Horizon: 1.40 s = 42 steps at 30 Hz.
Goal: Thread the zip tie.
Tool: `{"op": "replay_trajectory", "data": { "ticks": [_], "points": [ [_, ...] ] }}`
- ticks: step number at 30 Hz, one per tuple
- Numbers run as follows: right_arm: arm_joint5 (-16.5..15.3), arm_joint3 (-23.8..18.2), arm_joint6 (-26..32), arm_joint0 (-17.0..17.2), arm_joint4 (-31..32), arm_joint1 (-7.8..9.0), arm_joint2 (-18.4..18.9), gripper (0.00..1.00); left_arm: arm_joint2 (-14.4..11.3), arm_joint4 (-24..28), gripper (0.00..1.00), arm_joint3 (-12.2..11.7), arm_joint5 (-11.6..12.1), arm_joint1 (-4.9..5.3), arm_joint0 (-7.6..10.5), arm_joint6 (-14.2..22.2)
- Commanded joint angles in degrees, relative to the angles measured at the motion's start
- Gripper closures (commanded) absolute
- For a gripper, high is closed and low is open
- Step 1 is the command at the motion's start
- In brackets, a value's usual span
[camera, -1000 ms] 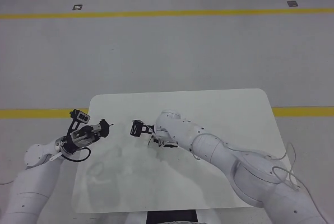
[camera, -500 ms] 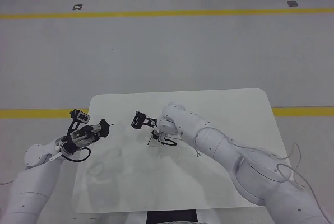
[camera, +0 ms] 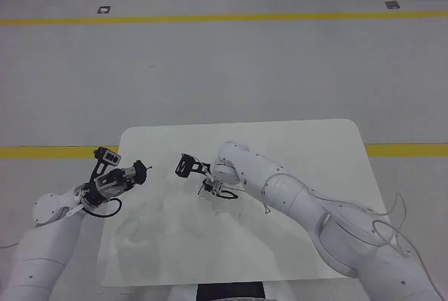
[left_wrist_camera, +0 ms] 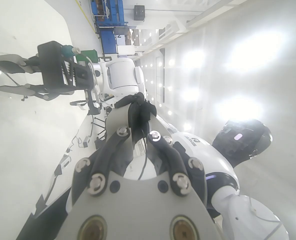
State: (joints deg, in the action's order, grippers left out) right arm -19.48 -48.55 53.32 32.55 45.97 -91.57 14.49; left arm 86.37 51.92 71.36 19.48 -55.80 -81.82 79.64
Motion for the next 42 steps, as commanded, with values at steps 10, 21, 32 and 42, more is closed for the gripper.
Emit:
{"op": "replay_trajectory", "data": {
  "ticks": [10,21,32,42],
  "points": [
    [0.0,0.0,-0.9,0.0,-0.7,-0.34,-1.1,0.72,0.0,0.0,1.0,0.0,0.0,0.0,0.0,0.0],
    [0.0,0.9,-1.3,-0.8,-1.1,-0.86,-2.0,0.71,0.0,0.0,1.0,0.0,0.0,0.0,0.0,0.0],
    [0.0,2.5,0.2,-0.7,1.4,-1.04,-1.5,0.7,0.0,0.0,1.0,0.0,0.0,0.0,0.0,0.0],
    [0.0,1.2,2.0,0.1,4.0,-1.1,-1.4,0.65,0.0,0.0,1.0,0.0,0.0,0.0,0.0,0.0]
  ]
}}
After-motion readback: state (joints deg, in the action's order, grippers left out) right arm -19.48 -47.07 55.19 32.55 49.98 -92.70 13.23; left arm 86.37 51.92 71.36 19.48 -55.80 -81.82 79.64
